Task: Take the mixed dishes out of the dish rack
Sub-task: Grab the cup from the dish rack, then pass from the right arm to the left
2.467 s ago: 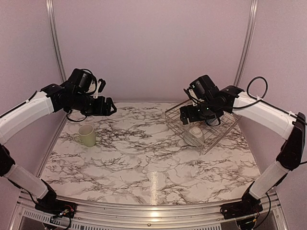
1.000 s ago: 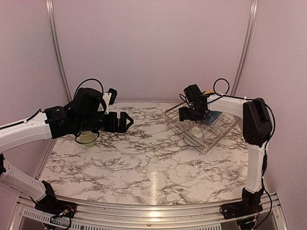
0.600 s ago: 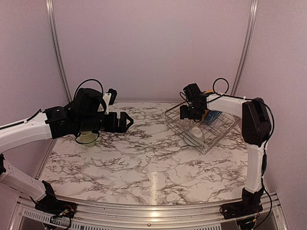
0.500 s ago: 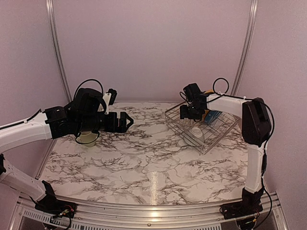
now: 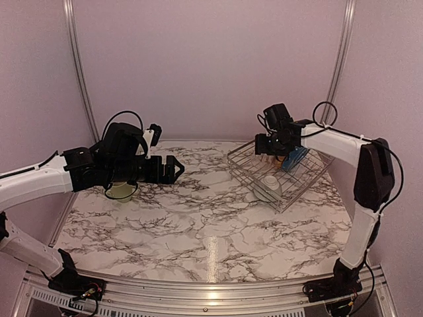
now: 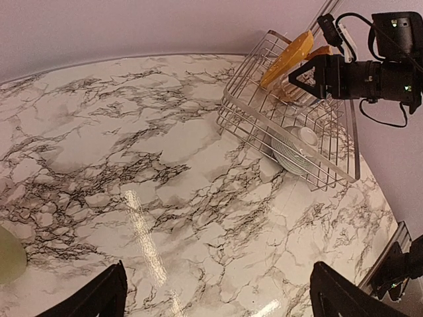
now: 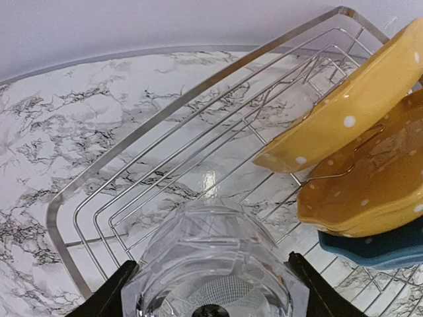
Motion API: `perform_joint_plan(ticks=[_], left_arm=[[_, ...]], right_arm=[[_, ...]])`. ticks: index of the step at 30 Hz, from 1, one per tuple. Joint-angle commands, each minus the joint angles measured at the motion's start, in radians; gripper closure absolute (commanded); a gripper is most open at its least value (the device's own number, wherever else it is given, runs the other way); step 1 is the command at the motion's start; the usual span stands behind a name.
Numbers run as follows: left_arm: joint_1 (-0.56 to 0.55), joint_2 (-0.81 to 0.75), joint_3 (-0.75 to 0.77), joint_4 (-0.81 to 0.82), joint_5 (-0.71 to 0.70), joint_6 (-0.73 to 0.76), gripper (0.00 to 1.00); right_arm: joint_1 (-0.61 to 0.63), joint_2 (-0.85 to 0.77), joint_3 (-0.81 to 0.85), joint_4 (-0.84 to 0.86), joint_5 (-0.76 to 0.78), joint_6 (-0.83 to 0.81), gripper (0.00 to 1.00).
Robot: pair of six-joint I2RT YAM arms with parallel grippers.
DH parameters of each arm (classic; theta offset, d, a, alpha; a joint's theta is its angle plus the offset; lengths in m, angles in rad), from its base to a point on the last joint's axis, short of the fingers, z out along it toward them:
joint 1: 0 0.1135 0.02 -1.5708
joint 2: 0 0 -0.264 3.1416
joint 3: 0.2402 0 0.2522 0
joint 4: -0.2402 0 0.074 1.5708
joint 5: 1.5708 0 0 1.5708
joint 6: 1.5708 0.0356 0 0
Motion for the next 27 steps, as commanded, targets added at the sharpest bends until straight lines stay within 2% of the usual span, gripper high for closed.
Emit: perform_joint_plan(ticks=[1, 4, 9, 13, 15, 17, 19, 23, 27], left_arm=[[-0.003, 0.028, 0.002, 0.017, 0.014, -0.005, 0.01], [-0.003, 0.039, 0.012, 0.021, 0.032, -0.009, 0.01], [-0.002, 0.084, 0.07, 0.045, 0.145, -0.036, 0.01], [0.011, 0.105, 0.087, 0.164, 0.325, -0.1, 0.01], [0.026, 0.115, 0.073, 0.273, 0.443, -0.175, 0.01], [0.043, 0.127, 0.045, 0.461, 0.576, -0.271, 0.01], [0.059, 0.137, 0.006, 0.625, 0.651, -0.379, 0.01], [0.094, 0.17, -0.064, 0.902, 0.737, -0.564, 0.01], [0.101, 0.21, -0.086, 1.052, 0.775, -0.666, 0.01]], right_arm=[[0.013, -0.135, -0.029, 0.054, 0.023, -0.02, 0.55], [0.011, -0.224, -0.109, 0.115, -0.048, -0.03, 0.55], [0.01, -0.401, -0.331, 0.402, -0.412, 0.002, 0.55], [0.012, -0.472, -0.444, 0.623, -0.63, 0.117, 0.55], [0.012, -0.494, -0.488, 0.742, -0.737, 0.185, 0.55], [0.015, -0.51, -0.53, 0.876, -0.814, 0.259, 0.54], [0.025, -0.514, -0.56, 0.991, -0.859, 0.327, 0.54], [0.061, -0.493, -0.567, 1.085, -0.893, 0.377, 0.54], [0.096, -0.479, -0.582, 1.176, -0.914, 0.409, 0.53]])
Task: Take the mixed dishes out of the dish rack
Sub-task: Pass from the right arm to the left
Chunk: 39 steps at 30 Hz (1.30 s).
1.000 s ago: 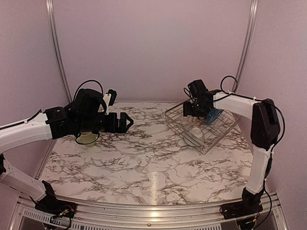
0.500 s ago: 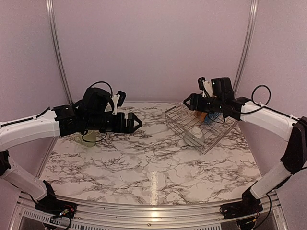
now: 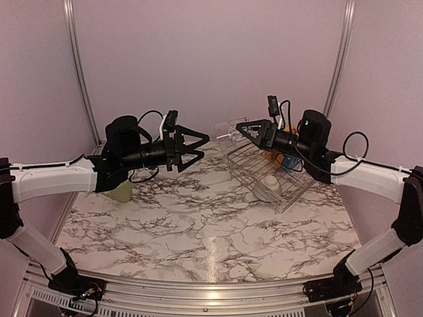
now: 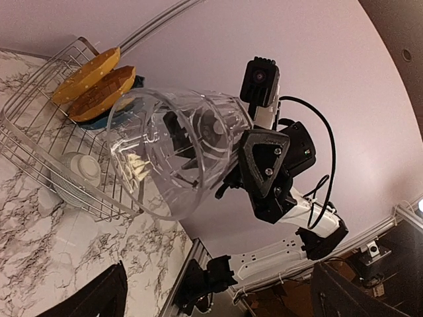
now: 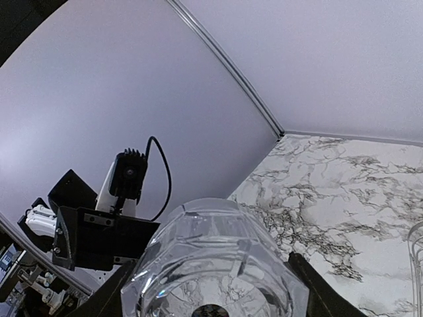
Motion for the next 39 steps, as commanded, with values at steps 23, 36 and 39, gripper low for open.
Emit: perform_joint_plan(ticks=[23, 36, 39], left_arm=[[0.024, 0.078, -0.089, 0.542, 0.117, -0.299, 0.46], [0.023, 0.094, -0.076, 0.495, 0.114, -0.311, 0.78], [0.021, 0.098, -0.076, 0.491, 0.109, -0.315, 0.8]], right_arm=[[0.138, 0.123, -0.05, 0.464, -0.119, 0.225, 0.52], [0.153, 0.139, -0.065, 0.477, -0.1, 0.211, 0.52], [0.158, 0.144, -0.062, 0.477, -0.099, 0.208, 0.52]])
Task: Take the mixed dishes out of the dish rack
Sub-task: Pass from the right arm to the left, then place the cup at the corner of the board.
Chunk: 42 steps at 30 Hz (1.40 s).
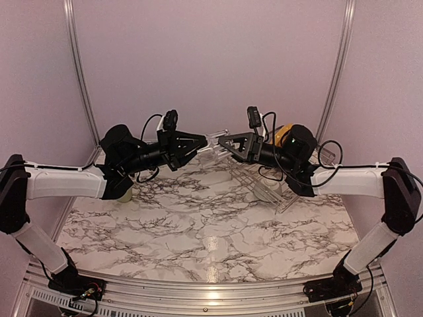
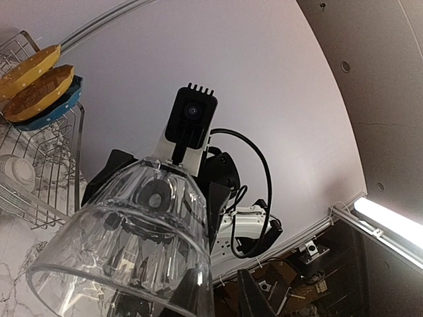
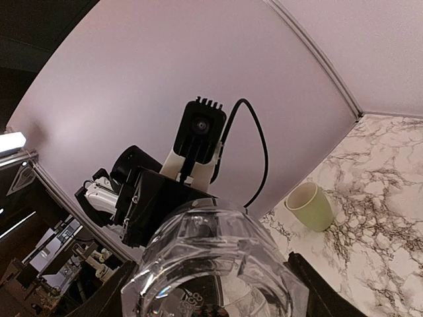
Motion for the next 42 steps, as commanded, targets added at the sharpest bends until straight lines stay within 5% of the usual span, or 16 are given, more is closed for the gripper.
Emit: perform_joint_plan(ticks=[1, 10, 17, 24, 35, 38, 42], left_arm=[[-0.001, 0.015, 0.018, -0.003, 0.001, -0.005, 0.81], [-0.006, 0.017, 0.015, -0.028, -0.002, -0.002, 1.0], [0.009, -0.028, -0.012, -0.098, -0.01, 0.046, 1.0], [0.038, -0.112, -0.028, -0.243, -0.042, 0.162, 1.0], [-0.012, -0.204, 0.126, -1.166, -0.436, 0.633, 1.0], [-0.051, -0.158, 0.197, -1.409, -0.654, 0.691, 1.0], [-0.072, -0.106, 0.226, -1.593, -0.765, 0.72, 1.0]], right_arm=[[0.018, 0.017, 0.009, 0.054, 0.011, -0.004, 0.52], [0.028, 0.008, 0.001, 0.024, 0.035, -0.036, 0.49], [0.027, -0.038, -0.01, -0.081, 0.1, -0.104, 0.18], [0.006, -0.087, -0.047, -0.158, 0.19, -0.118, 0.05], [-0.062, -0.144, -0.071, -0.322, 0.278, -0.132, 0.08], [-0.069, -0.152, -0.06, -0.373, 0.301, -0.154, 0.08], [-0.078, -0.152, -0.049, -0.408, 0.316, -0.166, 0.09]])
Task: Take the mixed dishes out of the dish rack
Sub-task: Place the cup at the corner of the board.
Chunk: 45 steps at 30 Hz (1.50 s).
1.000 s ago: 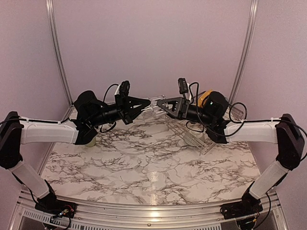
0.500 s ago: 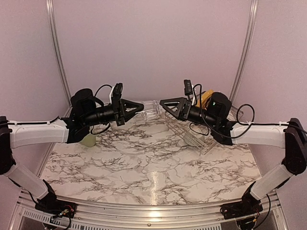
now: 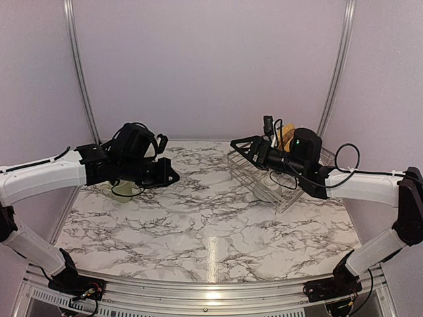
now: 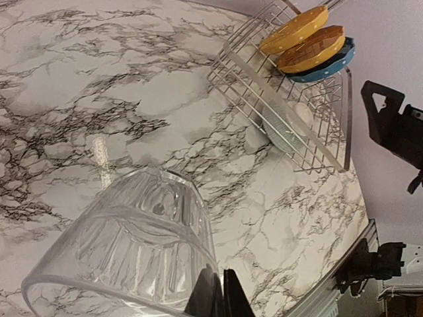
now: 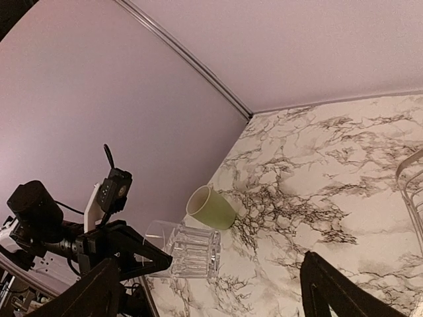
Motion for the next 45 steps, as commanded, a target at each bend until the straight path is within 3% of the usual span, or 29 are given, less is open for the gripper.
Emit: perform_joint_plan(ticks=[1, 9, 21, 32, 37, 45], left_arm=[[-0.018, 0.051, 0.035, -0.365, -0.231, 0.108, 1.0], [0.005, 0.046, -0.058, -0.607, -0.382, 0.158, 1.0], [0.142, 0.117, -0.108, -0.619, -0.342, 0.269, 1.0], [0.163, 0.154, -0.129, -0.644, -0.349, 0.277, 1.0], [0.163, 0.172, -0.126, -0.644, -0.345, 0.287, 0.85], [0.165, 0.146, -0.103, -0.667, -0.384, 0.273, 0.7]], right_arm=[[-0.014, -0.021, 0.03, -0.084, 0.036, -0.033, 0.09], [-0.017, -0.024, 0.036, -0.128, 0.05, -0.051, 0.09], [-0.019, -0.012, 0.043, -0.147, 0.046, -0.046, 0.09], [-0.029, 0.002, 0.022, -0.135, 0.043, -0.043, 0.09], [-0.032, 0.018, 0.029, -0.129, 0.03, -0.043, 0.09], [-0.038, 0.022, 0.026, -0.145, 0.031, -0.056, 0.09]])
